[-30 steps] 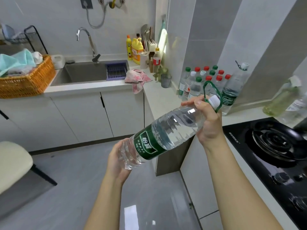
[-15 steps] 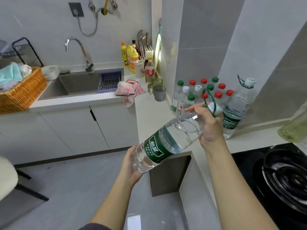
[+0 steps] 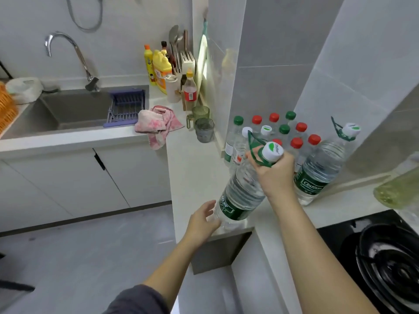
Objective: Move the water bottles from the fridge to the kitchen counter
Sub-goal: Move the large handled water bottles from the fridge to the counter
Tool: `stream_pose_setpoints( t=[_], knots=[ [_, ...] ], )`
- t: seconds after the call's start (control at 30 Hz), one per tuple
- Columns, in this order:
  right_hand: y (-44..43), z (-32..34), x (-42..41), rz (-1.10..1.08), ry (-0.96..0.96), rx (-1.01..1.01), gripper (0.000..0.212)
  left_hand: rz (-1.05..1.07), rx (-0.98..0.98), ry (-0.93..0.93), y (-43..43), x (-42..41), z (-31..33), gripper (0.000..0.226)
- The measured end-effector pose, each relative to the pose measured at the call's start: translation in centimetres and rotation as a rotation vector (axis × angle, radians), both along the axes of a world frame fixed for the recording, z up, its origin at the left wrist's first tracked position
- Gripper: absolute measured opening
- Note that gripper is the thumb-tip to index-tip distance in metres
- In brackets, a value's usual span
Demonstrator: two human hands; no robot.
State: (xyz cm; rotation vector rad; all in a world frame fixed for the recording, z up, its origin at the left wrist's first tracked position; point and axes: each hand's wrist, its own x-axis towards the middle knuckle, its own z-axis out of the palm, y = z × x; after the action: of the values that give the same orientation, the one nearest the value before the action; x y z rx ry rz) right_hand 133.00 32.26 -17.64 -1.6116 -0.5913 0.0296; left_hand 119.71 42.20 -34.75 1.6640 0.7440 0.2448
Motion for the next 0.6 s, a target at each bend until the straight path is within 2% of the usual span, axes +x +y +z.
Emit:
stream_pose_setpoints(
  t=[0.27,0.43,0.53,0.6],
  knots=[
    [1.6,-1.8,0.9,0.013,-0.037,-0.084,0.013,-0.120,0.156,0.092,0.1,3.1,-2.3,0.069],
    [1.7,-2.5,1.8,0.075,-0.040,-0.113,0.016,-0.155,0.228,0.084,0.2,4.5,-2.6,0.076],
    [1.6,-2.5,2.5,0.087,-0.052,-0.115,0.014,-0.173,0.258,0.047,-0.2,5.4,-2.5,0.072],
    [1.4,-2.4,3.3,0.081,-0.030,-0.135,0.012,-0.179,0.261,0.053,-0.7,5.9,-2.6,0.079]
  ],
)
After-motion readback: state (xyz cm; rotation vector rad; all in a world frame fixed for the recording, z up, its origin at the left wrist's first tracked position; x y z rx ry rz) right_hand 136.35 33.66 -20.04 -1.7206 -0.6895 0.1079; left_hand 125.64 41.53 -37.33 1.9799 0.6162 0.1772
